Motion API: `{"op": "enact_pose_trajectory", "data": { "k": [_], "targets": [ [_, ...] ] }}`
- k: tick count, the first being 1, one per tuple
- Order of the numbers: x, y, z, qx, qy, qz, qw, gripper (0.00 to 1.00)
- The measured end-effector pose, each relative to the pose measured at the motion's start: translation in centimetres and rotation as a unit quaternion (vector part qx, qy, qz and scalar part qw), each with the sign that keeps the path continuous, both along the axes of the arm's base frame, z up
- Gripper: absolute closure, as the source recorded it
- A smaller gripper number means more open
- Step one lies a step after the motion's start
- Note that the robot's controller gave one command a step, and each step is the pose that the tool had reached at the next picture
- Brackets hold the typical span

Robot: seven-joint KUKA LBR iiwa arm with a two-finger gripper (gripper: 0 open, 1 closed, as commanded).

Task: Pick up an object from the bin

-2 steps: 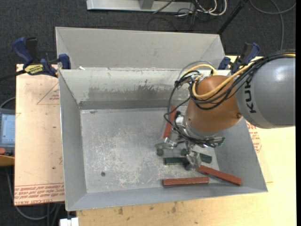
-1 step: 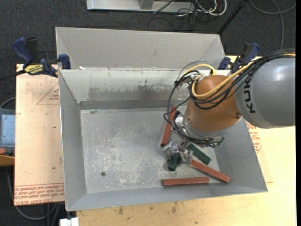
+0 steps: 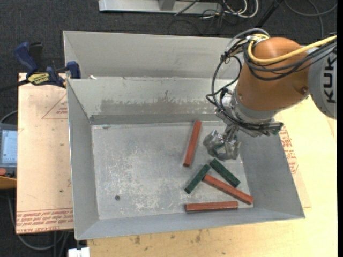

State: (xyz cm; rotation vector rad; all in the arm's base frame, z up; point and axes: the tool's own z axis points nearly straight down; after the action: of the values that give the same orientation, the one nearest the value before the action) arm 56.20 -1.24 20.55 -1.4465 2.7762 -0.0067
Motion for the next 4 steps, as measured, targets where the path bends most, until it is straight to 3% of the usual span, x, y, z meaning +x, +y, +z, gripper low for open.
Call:
{"op": "enact_pose_trajectory", "data": {
  "k": [1, 2, 3, 4],
  "targets": [
    [0.3, -6.0, -5.2, 0.000, 0.0063, -0.106, 0.9944, 1.00],
    [-0.3, -10.0, -4.7, 0.002, 0.0051, -0.316, 0.9486, 1.00],
    [3.5, -10.3, -5.0, 0.003, 0.0036, -0.429, 0.9031, 1.00],
    [7.1, -8.3, -4.9, 0.004, 0.0035, -0.482, 0.8762, 1.00]
  ]
}}
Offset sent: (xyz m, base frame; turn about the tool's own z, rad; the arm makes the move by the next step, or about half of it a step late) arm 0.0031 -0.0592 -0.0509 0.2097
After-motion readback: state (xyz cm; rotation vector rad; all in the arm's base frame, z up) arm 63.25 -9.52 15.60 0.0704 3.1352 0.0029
